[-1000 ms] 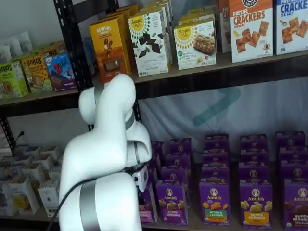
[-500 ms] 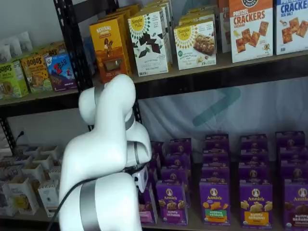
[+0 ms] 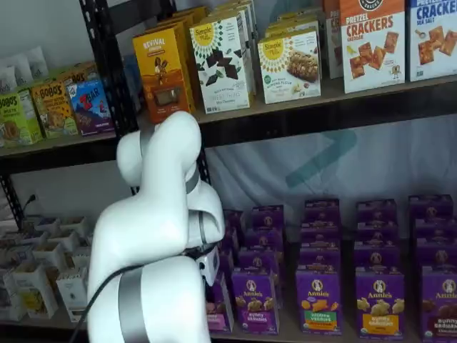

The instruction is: Pick up the purple box with a pink patch in the middle, on the bottom shelf, the first box from the left

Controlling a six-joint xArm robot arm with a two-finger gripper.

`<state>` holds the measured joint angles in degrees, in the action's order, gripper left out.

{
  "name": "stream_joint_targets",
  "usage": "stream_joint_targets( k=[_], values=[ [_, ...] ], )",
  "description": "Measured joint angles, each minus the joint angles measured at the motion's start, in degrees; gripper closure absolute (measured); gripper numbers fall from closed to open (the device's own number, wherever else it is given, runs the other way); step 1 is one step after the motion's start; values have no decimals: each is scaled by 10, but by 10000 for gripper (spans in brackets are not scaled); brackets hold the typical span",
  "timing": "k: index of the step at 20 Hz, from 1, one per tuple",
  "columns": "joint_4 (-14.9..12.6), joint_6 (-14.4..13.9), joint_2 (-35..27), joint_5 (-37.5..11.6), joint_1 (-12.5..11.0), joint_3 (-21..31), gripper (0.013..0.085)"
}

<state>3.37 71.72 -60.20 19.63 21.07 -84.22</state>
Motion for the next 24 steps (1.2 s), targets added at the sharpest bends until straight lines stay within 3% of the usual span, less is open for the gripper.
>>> stream_joint_targets(
  k=[1, 7, 12, 18, 24],
  values=[
    [1, 1, 0, 0, 0, -1, 570],
    [0, 0, -2, -2, -1, -2, 570],
    [5, 5, -2, 2, -1, -2, 690],
    [-1, 2, 0, 1, -3, 1, 690],
    [29, 28, 20, 5, -2, 22, 690]
  ],
)
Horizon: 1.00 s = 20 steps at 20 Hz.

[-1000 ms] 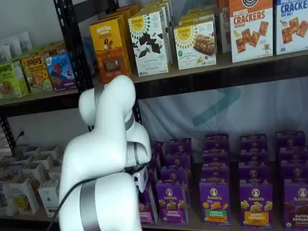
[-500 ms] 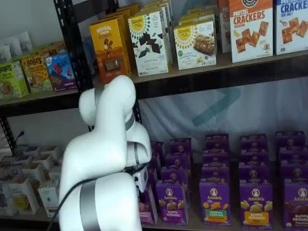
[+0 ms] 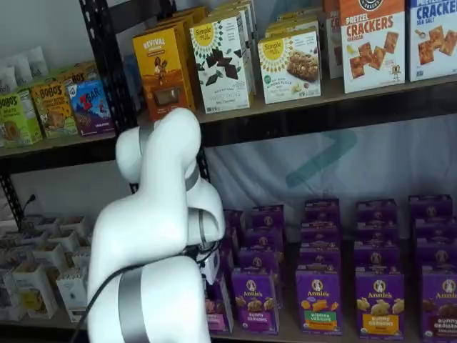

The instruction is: Pick up the purple box with a pink patch in the middle, on the bottom shelf, the first box from the left

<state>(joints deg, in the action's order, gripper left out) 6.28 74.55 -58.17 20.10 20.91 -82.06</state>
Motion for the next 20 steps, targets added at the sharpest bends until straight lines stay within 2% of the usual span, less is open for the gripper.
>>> stream_joint_targets(
  k=[3, 8, 10, 16, 19, 20],
  values=[
    [0, -3, 18, 4, 3, 20, 690],
    [-69, -72, 65, 5, 9, 81, 690],
    [-85, -88, 89, 5, 10, 114, 690],
    [-72, -75, 193, 3, 8, 240, 690],
    [-99, -91, 270, -4, -2, 328, 690],
    [-101, -90, 288, -6, -4, 348, 690]
  ],
)
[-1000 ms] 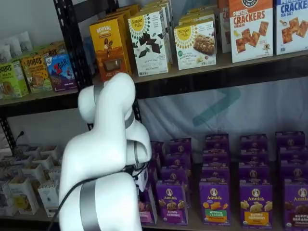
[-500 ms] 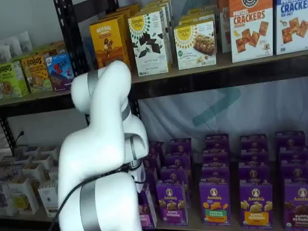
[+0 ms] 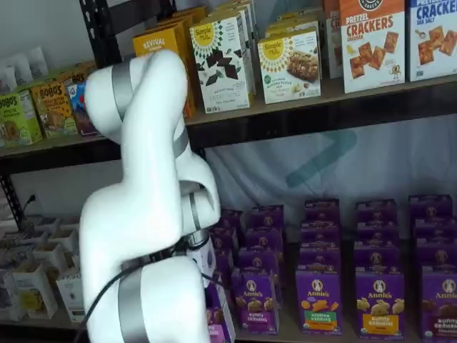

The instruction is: Pick up the purple box with a pink patch in the middle, on the bottom shelf, the first box from the left

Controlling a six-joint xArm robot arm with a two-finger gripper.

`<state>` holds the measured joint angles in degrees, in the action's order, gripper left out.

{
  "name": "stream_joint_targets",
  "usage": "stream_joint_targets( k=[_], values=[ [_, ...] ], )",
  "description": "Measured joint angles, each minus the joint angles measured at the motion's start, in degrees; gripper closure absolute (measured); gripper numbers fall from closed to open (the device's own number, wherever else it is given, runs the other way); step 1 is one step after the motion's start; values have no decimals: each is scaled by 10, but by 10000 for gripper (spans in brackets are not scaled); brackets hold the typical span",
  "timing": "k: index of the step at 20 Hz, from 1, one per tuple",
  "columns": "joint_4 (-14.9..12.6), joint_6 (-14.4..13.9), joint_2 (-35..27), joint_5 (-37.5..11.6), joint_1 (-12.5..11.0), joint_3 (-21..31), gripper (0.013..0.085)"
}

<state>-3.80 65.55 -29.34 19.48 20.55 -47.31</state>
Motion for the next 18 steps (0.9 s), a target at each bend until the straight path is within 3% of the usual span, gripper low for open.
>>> stream_joint_targets(
  k=[4, 8, 18],
  values=[
    [0, 9, 87, -12, -9, 86, 690],
    [22, 35, 165, -9, -15, 149, 690],
    [41, 64, 273, 32, -26, 212, 690]
  ],
)
